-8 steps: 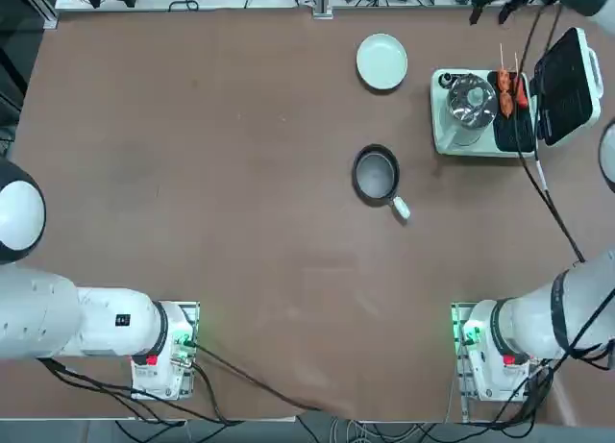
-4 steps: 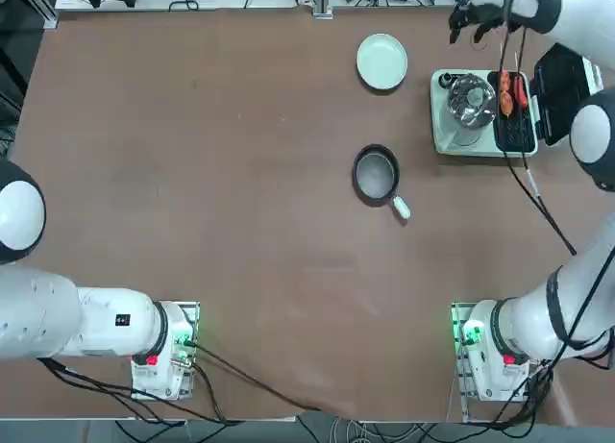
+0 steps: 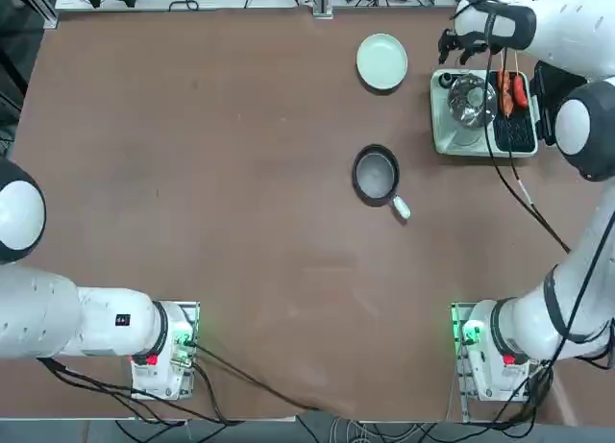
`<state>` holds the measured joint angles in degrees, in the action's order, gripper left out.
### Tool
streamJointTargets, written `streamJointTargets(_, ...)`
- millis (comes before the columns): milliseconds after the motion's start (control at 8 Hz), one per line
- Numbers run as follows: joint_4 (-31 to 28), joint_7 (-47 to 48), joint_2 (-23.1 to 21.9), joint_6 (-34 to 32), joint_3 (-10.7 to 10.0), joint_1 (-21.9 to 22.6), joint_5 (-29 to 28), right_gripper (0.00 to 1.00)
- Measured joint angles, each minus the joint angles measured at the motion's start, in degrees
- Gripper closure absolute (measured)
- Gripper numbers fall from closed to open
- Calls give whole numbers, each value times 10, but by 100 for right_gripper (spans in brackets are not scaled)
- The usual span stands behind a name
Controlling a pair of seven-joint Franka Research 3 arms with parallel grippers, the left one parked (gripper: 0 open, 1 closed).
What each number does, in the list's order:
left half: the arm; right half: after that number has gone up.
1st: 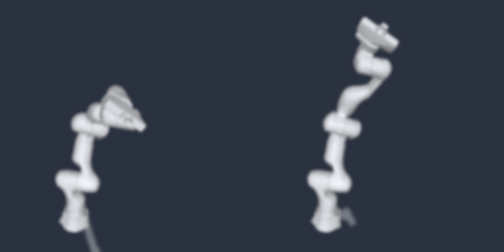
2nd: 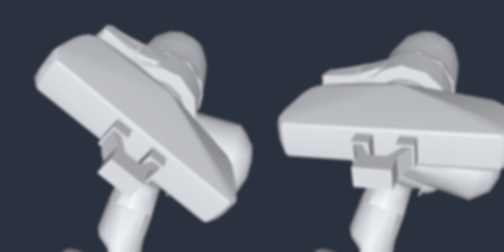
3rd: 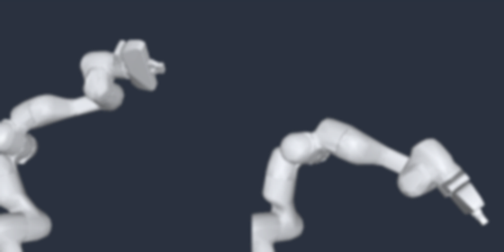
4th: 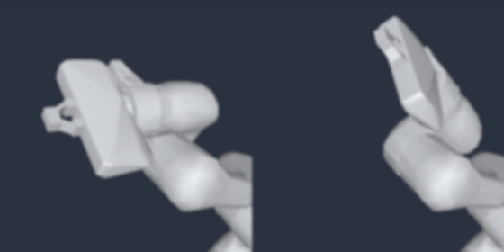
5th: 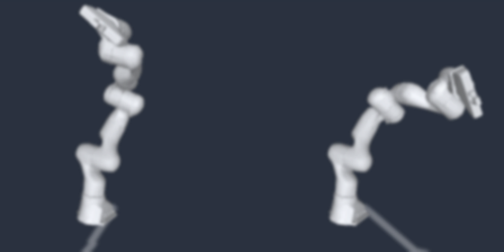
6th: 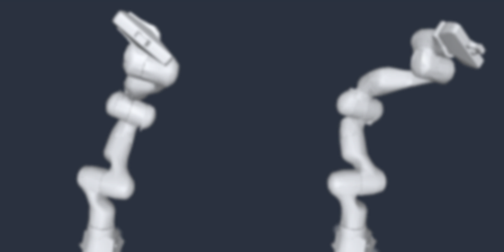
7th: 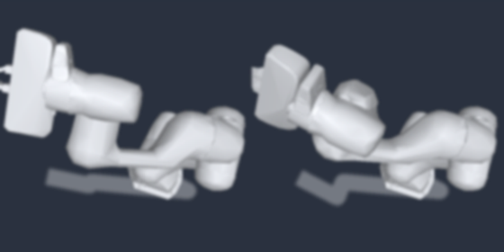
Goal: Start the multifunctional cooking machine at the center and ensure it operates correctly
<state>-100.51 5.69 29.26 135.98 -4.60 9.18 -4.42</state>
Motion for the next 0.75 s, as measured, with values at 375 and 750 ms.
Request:
streamJointTargets(375, 0, 41, 11, 0, 0, 1, -11, 19)
streamJointTargets(750, 0, 111, 14, 0, 0, 1, -11, 19)
